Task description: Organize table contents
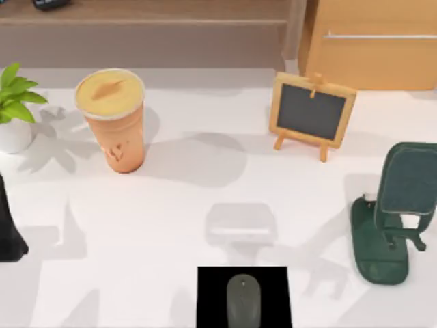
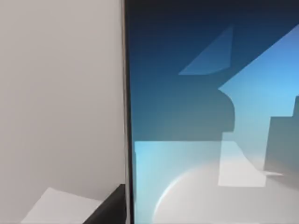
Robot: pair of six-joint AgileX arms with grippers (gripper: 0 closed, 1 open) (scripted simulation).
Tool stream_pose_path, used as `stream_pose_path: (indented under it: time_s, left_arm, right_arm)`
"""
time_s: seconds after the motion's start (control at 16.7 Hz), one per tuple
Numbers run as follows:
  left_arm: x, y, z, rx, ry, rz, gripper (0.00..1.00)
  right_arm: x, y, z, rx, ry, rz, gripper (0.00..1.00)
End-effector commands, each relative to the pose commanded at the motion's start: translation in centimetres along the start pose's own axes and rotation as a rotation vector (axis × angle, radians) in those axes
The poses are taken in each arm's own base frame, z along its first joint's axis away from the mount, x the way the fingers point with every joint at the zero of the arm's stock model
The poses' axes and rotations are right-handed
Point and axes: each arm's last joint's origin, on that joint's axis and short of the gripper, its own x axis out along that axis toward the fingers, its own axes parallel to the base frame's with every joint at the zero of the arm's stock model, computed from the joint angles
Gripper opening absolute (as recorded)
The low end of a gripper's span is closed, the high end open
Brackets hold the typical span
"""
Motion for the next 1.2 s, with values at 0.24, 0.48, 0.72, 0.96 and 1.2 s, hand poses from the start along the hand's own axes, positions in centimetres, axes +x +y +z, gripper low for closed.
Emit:
stream_pose_path:
  time_s: [0.24, 0.48, 0.72, 0.96, 1.2]
  left_arm:
    - [0.0, 0.0, 0.0, 0.0, 0.0, 0.0, 1.0]
    - [0.0, 0.0, 0.0, 0.0, 0.0, 0.0, 1.0]
    - [0.0, 0.0, 0.0, 0.0, 0.0, 0.0, 1.0]
    - [0.0, 0.0, 0.0, 0.0, 0.0, 0.0, 1.0]
    - [0.0, 0.0, 0.0, 0.0, 0.0, 0.0, 1.0]
  right_arm:
    - [0.0, 0.0, 0.0, 0.0, 0.0, 0.0, 0.0]
    - [-2.0, 0.2, 0.0, 0.009, -0.011, 0.0, 0.0]
    - [-4.1, 0.2, -0.1, 0.008, -0.012, -0.001, 0.0]
    - [-3.9, 0.2, 0.0, 0.009, -0.009, 0.003, 0.0]
    - [-5.8, 1.3, 1.1, -0.027, -0.053, -0.061, 0.0]
